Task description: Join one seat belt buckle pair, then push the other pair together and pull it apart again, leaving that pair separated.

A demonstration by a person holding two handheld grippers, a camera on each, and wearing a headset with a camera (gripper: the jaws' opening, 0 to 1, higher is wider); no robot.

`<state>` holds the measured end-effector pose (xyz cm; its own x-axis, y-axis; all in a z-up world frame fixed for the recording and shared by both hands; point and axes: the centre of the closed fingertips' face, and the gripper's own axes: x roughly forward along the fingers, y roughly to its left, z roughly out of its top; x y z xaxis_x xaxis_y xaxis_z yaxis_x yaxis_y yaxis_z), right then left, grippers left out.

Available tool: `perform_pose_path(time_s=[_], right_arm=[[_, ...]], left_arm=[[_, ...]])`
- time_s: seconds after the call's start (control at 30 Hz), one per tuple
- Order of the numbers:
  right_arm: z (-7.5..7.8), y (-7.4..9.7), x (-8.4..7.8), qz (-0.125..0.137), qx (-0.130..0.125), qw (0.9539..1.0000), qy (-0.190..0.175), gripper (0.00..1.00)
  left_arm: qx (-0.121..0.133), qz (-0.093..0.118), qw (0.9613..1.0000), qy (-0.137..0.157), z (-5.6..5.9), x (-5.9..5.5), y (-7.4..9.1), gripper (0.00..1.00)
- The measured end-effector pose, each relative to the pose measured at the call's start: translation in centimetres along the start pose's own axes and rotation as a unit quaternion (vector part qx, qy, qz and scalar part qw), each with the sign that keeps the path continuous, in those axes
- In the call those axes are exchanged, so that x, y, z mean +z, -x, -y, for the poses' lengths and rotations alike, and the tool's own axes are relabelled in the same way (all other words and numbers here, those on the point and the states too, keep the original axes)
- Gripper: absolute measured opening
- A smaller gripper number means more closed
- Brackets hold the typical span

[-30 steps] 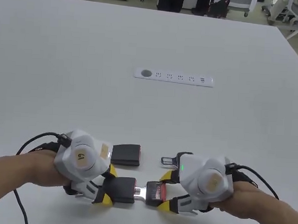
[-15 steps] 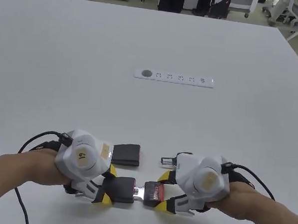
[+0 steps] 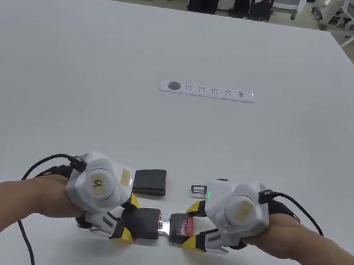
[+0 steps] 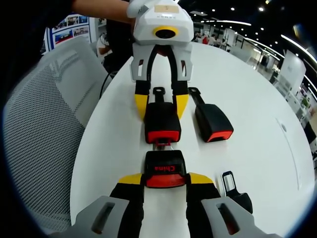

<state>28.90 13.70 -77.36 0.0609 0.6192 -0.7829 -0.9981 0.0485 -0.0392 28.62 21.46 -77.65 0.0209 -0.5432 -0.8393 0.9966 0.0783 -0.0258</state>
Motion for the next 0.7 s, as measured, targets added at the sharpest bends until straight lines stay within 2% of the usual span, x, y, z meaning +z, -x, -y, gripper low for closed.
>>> perform_pose_path(time_s=[0.1, 0.23, 0.63, 0.67, 0.7], right_arm=[[-0.13, -0.34, 0.41, 0.008, 0.002, 0.9999, -0.008, 0.28], [0.06, -0.55, 0.46, 0.004, 0.001, 1.0, -0.002, 0.28], [-0.21, -0.98, 0.85, 0.005, -0.003, 0.9999, -0.011, 0.28], [-0.25, -1.06, 0.35, -0.01, 0.0, 0.9999, -0.013, 0.28], [0.23, -0.71, 1.0, 0.01, -0.008, 0.9999, -0.01, 0.28]], left_arm=[[-0.002, -0.004, 1.0, -0.004, 0.09, 0.07, 0.0, 0.32], [-0.004, -0.01, 0.9999, -0.008, -0.03, -0.07, -0.02, 0.32], [-0.003, -0.012, 0.9999, -0.004, -0.17, -0.2, -0.07, 0.32], [-0.002, -0.016, 0.9999, -0.003, -0.18, -0.34, 0.02, 0.32], [-0.004, -0.013, 0.9999, -0.004, -0.16, -0.27, -0.02, 0.32]])
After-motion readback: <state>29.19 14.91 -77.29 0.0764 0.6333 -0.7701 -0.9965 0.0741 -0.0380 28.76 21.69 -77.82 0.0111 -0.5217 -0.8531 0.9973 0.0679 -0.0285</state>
